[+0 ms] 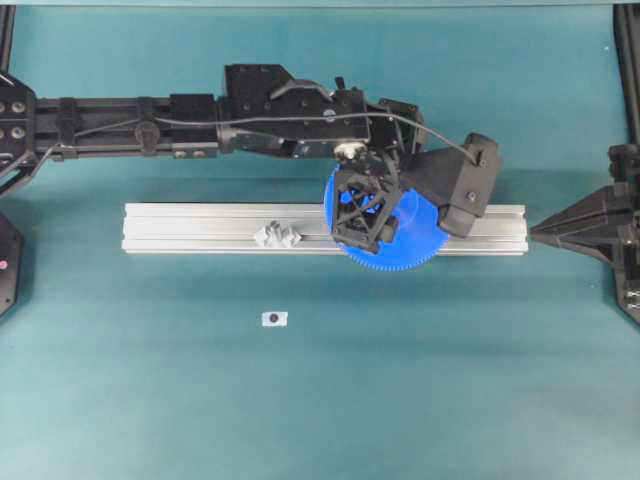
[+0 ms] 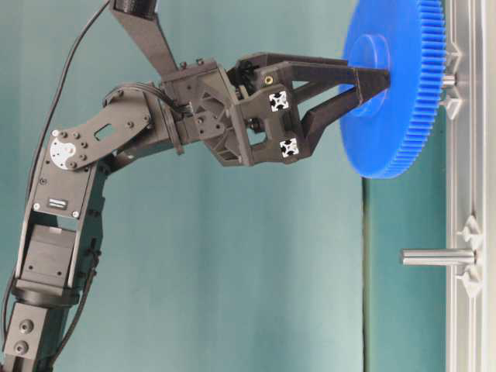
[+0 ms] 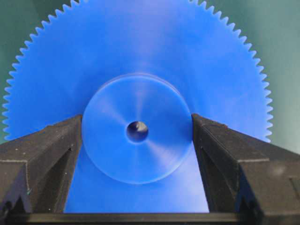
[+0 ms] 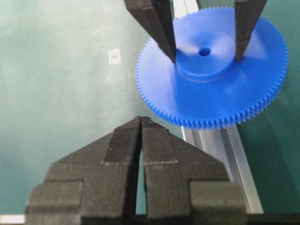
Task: Insert the large gear onto the shaft.
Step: 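Align the gear's center hole above the right metal shaft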
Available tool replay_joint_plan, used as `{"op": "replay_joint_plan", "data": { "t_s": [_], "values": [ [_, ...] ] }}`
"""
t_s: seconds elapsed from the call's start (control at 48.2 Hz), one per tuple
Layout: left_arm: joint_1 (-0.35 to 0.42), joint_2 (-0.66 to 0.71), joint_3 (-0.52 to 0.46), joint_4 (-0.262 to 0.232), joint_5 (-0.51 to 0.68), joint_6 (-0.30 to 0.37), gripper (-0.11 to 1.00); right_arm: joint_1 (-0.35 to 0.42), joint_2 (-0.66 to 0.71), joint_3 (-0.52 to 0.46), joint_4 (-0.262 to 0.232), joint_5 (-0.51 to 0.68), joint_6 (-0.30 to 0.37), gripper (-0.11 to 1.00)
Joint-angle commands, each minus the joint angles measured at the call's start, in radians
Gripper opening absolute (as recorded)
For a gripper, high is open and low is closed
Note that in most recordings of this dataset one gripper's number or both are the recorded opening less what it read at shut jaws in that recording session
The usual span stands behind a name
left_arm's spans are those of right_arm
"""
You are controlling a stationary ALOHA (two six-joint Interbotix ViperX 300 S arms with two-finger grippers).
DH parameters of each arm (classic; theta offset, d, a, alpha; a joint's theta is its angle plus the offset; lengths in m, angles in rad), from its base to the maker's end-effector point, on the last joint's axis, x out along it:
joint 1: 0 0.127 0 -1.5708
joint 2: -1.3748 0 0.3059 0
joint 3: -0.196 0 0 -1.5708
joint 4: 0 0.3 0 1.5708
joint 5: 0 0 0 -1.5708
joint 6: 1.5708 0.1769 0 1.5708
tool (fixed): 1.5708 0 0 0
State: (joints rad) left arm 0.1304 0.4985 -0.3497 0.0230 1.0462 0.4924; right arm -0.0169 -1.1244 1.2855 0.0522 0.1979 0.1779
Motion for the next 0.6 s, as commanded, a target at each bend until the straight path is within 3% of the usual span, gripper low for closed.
{"op": "replay_joint_plan", "data": {
  "t_s": [0.0,0.581],
  "values": [
    [0.021,-0.023,-0.012,0.005,0.006,0.005,0.79,-0.002,0.006,-0.014,-0.003,-0.005,0.009,0.06],
    [0.031,-0.02,-0.026,0.005,-0.028,0.008,0.79,-0.003,0.005,-0.014,-0.003,-0.005,0.009,0.06]
  ]
}}
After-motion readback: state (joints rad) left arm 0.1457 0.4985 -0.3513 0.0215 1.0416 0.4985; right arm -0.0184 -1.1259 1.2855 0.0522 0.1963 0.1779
